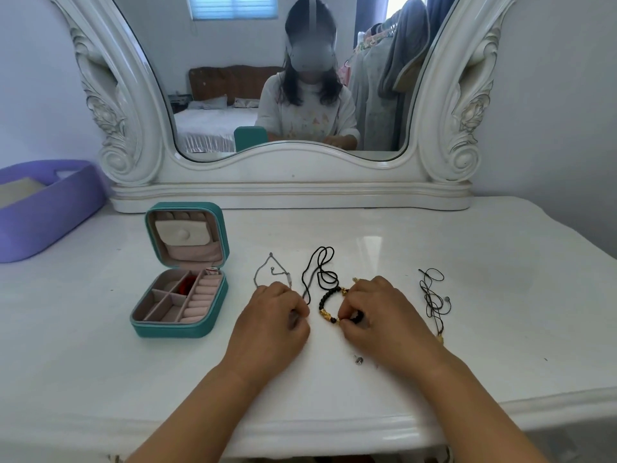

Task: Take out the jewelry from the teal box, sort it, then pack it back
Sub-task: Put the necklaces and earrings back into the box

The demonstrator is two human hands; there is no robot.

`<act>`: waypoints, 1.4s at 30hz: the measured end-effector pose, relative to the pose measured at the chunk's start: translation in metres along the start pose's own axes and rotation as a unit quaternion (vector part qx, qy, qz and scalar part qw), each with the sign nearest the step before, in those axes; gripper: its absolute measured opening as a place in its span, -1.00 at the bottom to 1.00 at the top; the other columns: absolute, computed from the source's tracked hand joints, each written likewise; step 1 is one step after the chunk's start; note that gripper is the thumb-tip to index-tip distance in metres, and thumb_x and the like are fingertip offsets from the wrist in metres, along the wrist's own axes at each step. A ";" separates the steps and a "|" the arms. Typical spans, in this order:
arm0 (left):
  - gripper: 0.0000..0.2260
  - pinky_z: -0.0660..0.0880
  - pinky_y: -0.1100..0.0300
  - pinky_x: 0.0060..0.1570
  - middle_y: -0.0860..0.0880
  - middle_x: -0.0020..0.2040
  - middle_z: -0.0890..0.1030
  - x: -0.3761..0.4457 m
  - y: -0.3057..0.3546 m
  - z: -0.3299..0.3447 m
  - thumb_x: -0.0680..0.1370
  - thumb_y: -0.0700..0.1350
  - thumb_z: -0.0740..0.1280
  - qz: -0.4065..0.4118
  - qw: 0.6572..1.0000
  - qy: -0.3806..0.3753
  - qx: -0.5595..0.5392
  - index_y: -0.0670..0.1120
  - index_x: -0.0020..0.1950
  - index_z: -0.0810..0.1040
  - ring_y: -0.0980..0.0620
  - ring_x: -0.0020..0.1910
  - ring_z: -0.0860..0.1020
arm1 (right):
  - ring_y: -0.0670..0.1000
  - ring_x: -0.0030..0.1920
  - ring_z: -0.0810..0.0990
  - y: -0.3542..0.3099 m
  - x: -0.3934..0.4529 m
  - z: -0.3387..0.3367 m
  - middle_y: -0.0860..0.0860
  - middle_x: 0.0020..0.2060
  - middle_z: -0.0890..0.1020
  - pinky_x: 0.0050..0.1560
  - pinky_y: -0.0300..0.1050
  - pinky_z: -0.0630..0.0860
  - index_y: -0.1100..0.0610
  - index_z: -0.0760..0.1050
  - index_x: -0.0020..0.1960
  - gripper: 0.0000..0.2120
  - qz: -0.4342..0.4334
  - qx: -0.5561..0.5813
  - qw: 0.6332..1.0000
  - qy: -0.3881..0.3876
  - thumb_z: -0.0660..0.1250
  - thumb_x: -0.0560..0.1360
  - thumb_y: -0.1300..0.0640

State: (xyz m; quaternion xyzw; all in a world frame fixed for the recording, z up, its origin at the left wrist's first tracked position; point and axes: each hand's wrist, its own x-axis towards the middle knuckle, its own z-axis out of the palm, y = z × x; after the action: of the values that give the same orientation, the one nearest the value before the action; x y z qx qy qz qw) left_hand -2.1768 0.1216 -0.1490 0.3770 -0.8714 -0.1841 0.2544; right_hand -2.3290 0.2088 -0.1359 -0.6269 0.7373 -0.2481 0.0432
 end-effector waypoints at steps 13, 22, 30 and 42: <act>-0.72 0.49 0.10 -0.15 0.00 -0.07 0.58 0.010 -0.004 -0.019 0.42 -0.18 0.24 -0.170 0.985 -0.036 0.011 0.01 0.10 0.37 -0.04 -0.07 0.54 | -0.06 -0.07 0.40 -0.027 0.013 0.002 -0.09 -0.18 0.53 -0.10 -0.19 0.37 0.04 0.46 -0.20 -0.97 0.028 0.034 0.999 0.017 0.26 0.41 0.12; -0.76 0.42 0.15 -0.20 0.08 -0.19 0.57 0.011 -0.005 -0.024 0.43 -0.17 0.25 -0.113 0.991 -0.068 -0.019 0.01 0.06 0.34 0.01 -0.14 0.54 | -0.09 -0.37 0.46 -0.035 0.015 0.002 -0.07 -0.32 0.61 -0.31 -0.19 0.39 0.06 0.51 -0.21 -0.96 0.104 0.121 0.987 0.019 0.28 0.39 0.14; -0.80 0.49 0.14 -0.18 0.08 -0.33 0.54 0.012 -0.011 -0.036 0.45 -0.26 0.30 -0.087 0.978 0.005 -0.188 0.01 -0.02 0.43 0.08 -0.29 0.53 | -0.13 -0.42 0.48 -0.037 0.028 -0.003 -0.09 -0.41 0.57 -0.29 -0.14 0.50 0.05 0.52 -0.21 -0.91 0.119 0.236 0.961 0.077 0.31 0.43 0.20; -0.78 0.58 -0.06 -0.16 0.03 -0.33 0.58 0.024 -0.008 -0.058 0.43 -0.34 0.29 -0.099 0.946 0.046 -0.306 -0.01 -0.11 0.54 0.04 -0.32 0.57 | -0.20 -0.44 0.42 -0.038 0.018 0.003 -0.14 -0.38 0.55 -0.33 -0.28 0.39 -0.02 0.55 -0.24 -0.89 0.081 0.147 0.983 -0.069 0.36 0.34 0.19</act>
State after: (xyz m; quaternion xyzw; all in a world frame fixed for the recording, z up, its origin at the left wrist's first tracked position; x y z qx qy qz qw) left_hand -2.1525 0.0913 -0.0993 0.3740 -0.7186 -0.4484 0.3778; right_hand -2.2973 0.1874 -0.1179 -0.5671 0.7366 -0.3058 0.2056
